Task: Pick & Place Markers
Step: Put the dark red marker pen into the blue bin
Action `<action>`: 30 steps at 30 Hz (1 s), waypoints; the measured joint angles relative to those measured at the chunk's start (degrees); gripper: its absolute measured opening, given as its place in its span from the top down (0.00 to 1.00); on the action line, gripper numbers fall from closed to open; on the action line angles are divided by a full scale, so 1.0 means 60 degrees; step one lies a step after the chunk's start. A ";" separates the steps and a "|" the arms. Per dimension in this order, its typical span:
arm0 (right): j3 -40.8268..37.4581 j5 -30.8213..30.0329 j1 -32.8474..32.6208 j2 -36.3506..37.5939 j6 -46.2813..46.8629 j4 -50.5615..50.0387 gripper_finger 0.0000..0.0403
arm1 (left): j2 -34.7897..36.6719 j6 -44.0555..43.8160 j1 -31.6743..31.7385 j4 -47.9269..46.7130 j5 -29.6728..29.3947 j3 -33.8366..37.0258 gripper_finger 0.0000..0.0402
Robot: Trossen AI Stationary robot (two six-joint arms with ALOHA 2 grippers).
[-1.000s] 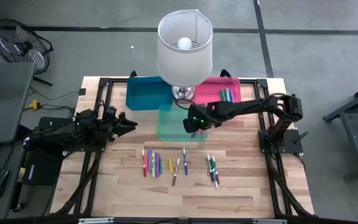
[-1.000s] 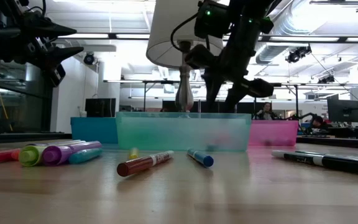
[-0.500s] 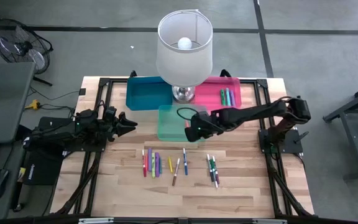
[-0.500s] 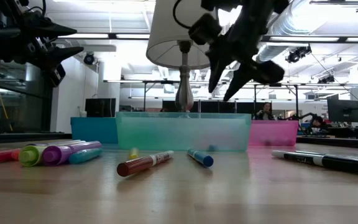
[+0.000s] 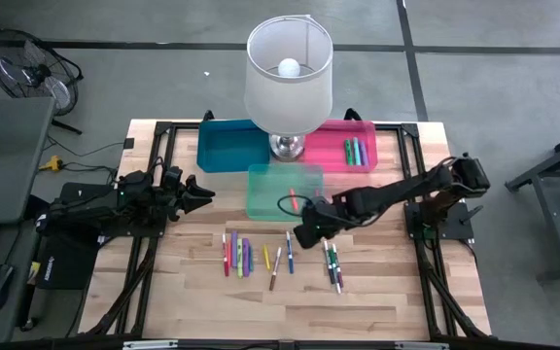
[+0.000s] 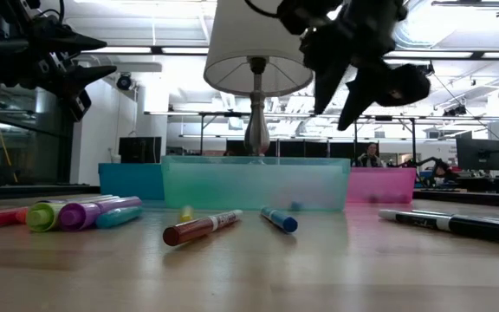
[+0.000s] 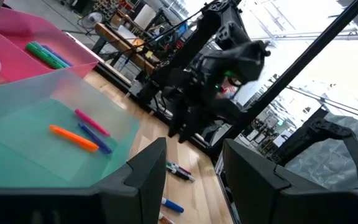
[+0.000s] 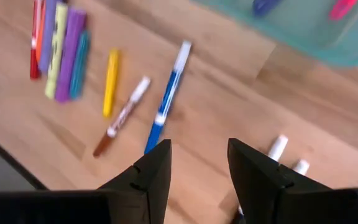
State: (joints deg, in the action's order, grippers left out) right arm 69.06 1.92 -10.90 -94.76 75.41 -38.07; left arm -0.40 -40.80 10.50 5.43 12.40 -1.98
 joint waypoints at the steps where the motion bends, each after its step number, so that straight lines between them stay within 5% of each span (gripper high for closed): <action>1: 0.0000 0.0019 -0.0113 0.0000 0.0048 -0.0085 0.64 | 0.0000 -0.0001 0.0000 0.0000 0.0000 0.0000 0.61; 15: 0.0000 0.0091 -0.1620 0.0000 0.0549 -0.0605 0.64 | 0.0000 -0.0001 -0.0003 0.0000 0.0000 0.0000 0.61; 30: 0.0000 -0.0506 -0.3284 0.0000 0.3704 -0.1723 0.64 | 0.0004 0.0000 0.0000 0.0070 -0.0130 0.0000 0.61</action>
State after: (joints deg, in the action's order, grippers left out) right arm 69.06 -1.12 -30.60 -94.76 97.63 -48.41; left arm -0.38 -40.80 10.50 5.85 11.62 -1.98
